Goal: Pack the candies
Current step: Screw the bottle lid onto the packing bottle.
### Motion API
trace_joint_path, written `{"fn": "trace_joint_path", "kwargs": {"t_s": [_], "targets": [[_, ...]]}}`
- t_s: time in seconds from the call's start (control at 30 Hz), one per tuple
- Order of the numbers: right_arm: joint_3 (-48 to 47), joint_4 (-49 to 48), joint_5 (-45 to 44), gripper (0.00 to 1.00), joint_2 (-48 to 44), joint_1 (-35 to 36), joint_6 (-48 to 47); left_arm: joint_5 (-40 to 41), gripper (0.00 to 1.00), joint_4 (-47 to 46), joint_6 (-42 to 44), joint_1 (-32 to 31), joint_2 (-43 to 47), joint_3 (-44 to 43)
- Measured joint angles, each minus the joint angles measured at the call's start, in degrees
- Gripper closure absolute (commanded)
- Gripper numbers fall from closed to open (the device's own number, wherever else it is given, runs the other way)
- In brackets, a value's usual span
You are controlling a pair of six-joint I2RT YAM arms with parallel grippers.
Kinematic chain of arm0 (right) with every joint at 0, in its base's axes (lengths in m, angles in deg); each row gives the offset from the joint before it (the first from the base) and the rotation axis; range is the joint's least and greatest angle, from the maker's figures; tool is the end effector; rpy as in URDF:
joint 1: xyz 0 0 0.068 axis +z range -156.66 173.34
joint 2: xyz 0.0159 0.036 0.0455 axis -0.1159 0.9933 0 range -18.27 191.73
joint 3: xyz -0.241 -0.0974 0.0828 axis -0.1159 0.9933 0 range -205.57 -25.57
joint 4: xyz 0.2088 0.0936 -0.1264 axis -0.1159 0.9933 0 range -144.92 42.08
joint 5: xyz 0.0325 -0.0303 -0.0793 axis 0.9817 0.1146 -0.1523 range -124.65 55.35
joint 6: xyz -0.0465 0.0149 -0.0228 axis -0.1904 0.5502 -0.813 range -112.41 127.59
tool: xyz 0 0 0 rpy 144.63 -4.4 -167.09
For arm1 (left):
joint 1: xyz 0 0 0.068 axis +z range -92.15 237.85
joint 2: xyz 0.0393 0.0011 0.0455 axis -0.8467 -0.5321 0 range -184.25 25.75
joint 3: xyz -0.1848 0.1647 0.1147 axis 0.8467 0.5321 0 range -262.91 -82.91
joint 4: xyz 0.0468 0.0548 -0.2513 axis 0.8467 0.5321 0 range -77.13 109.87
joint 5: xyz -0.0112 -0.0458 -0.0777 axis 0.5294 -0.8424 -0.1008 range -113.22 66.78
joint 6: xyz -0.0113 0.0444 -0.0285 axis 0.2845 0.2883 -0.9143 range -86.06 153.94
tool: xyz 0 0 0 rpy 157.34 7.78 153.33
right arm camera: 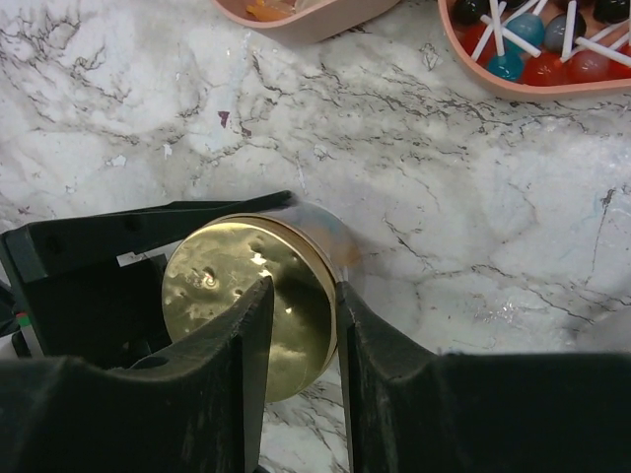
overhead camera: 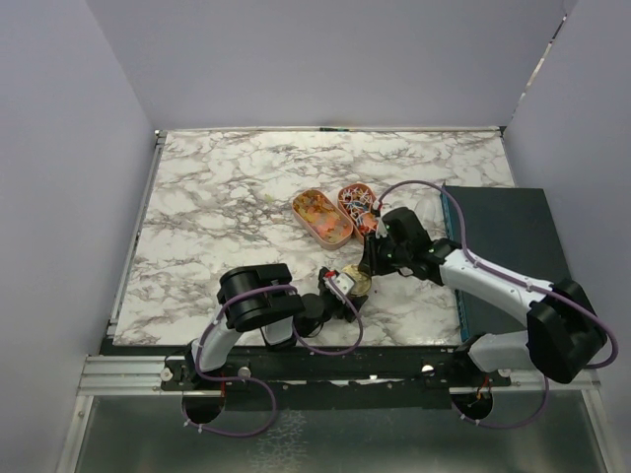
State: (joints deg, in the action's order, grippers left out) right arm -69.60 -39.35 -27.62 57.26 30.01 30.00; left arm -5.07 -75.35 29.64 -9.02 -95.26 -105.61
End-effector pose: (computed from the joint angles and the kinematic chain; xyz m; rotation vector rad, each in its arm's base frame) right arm 0.2130 0.1639 0.2123 -0.3669 2.4519 0.6129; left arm 0.1226 -0.2588 0.0698 0.7148 1.6308 -0.6312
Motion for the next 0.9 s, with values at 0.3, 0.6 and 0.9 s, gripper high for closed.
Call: {"fn": "trace_joint_path", "kwargs": {"t_s": [0.3, 0.6, 0.9], "targets": [[1.53, -2.19, 1.03, 0.79, 0.83, -0.26, 0.09, 0.0, 0.63, -0.04, 0.0, 0.0, -0.07, 0.0], [2.43, -2.6, 1.09, 0.87, -0.17, -0.79, 0.52, 0.02, 0.63, -0.04, 0.0, 0.0, -0.07, 0.0], [6.56, -2.91, 0.28, 0.89, -5.22, -0.63, 3.67, -0.63, 0.62, -0.04, 0.04, -0.33, -0.07, 0.0]]}}
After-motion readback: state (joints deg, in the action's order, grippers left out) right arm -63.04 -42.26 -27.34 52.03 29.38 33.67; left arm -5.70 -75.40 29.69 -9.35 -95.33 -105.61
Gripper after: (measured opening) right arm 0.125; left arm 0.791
